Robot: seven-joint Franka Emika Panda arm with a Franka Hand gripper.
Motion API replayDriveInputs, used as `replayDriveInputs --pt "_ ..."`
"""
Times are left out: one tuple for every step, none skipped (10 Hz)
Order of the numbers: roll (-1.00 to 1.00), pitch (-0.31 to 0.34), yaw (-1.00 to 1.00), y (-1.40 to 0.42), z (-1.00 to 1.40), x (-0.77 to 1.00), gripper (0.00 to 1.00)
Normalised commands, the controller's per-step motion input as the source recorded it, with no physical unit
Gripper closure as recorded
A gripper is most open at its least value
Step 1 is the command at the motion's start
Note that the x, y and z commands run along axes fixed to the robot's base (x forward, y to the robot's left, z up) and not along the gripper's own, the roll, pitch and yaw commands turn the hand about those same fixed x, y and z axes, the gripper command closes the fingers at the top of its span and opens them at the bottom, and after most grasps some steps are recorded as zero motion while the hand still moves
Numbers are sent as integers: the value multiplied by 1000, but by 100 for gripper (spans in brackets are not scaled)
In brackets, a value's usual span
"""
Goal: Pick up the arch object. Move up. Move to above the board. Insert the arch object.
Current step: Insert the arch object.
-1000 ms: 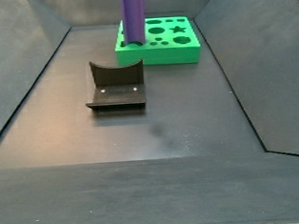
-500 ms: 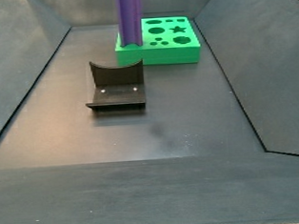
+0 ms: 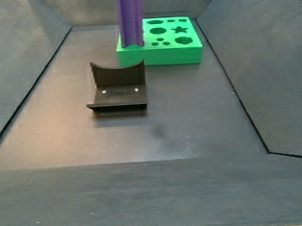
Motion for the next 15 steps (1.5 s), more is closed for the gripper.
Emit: replayDriveInputs --pt "31 0 -66 -17 -20 -94 100" --pt "23 -3 -66 0 -40 -109 100" --pt "27 -1 -63 -6 -31 -86 100" --pt "54 0 -69 -69 -46 0 100" --pt "81 0 -117 -140 -31 37 100" --pt "74 0 -114 -106 -51 34 100" --pt "73 0 -86 -86 -74 0 100" --pt "44 0 -34 -40 -74 0 100" --pt "37 0 -31 -14 -114 3 100" --pt "77 -60 -91 -29 -280 157 100" --pt "77 -130 -109 0 -489 100 100" --pt "51 -200 -66 0 -617 71 100" --pt "60 -183 -40 0 -669 126 100" --pt "11 -160 0 23 -720 169 100" --pt "9 -131 0 34 -711 163 100"
